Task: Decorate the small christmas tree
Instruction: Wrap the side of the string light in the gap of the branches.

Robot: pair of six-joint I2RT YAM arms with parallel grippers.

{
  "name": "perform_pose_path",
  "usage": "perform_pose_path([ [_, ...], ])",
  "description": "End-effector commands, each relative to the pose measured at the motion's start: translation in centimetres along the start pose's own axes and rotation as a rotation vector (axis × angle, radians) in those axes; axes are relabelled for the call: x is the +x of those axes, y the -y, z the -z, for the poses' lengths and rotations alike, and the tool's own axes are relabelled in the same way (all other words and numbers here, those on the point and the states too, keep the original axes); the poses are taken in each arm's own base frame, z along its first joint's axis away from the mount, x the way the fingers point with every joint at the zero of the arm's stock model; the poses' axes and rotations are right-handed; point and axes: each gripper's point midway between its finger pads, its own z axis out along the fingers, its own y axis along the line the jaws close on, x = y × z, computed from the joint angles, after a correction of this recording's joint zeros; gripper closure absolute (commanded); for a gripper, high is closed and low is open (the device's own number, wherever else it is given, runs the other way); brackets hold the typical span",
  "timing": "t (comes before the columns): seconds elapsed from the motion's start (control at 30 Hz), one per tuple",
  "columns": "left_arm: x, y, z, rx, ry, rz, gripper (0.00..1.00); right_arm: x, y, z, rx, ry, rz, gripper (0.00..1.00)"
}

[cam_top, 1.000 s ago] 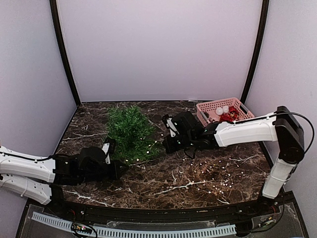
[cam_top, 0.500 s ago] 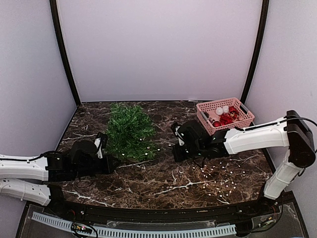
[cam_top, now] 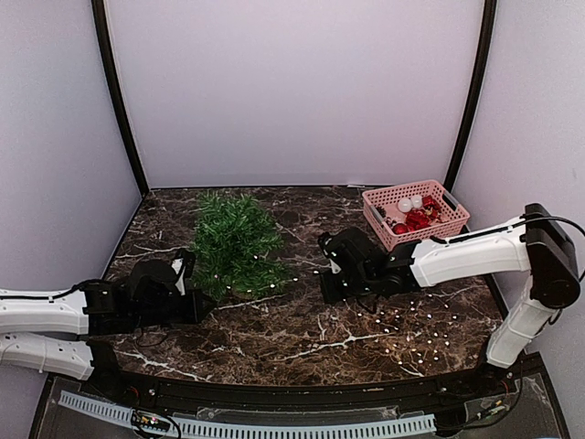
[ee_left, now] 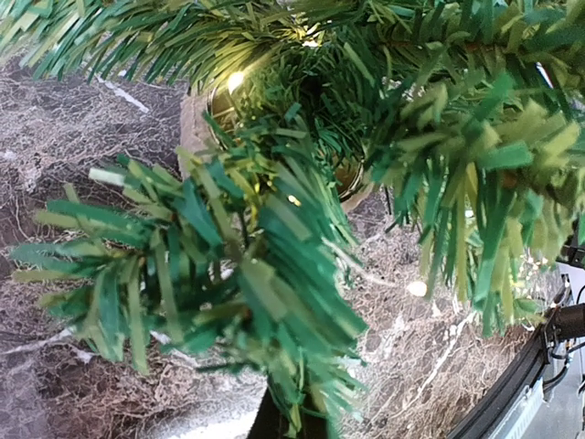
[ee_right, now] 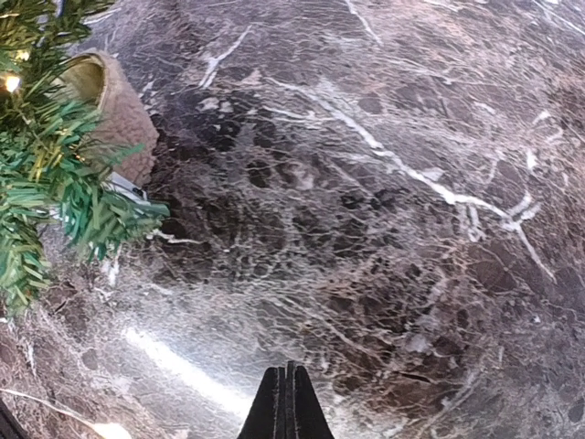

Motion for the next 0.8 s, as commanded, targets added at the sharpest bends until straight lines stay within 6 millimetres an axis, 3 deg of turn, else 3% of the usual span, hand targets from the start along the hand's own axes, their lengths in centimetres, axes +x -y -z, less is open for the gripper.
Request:
perform_pose_path([
  [0.0,0.7,-1.0,0.1,-0.023,-0.021,-0.023,1.0,-0.3,-1.8,-0.3,-0.017,0.003,0.041,1.0],
  [0.17,0.4,-0.9,0.3,-0.015,-0.013,-0.039,1.0,1.0,-4.9,-0.1,-0.062,-0.016,0.143,1.0],
  [0.37,-0.3,-1.9,1.0,-0.07,0.015,-0.054,1.0,2.4,-6.9,-0.3,-0.101,-0.042,0.15,1.0],
  [0.6,-1.0,-3.9,1.9,-0.148,0.039,-0.09,0.97,1.8,-8.3,0.0,-0.129,-0.019,0.09,1.0],
  [0.67,-1.1,-4.1,2.2,-0.162,0.044,-0.094,0.93,1.4,-8.6,0.3,-0.142,-0.008,0.074,1.0],
  [0.77,-1.2,-4.7,2.8,-0.204,0.032,-0.1,0.75,0.7,-9.0,0.8,-0.159,0.011,0.063,1.0],
])
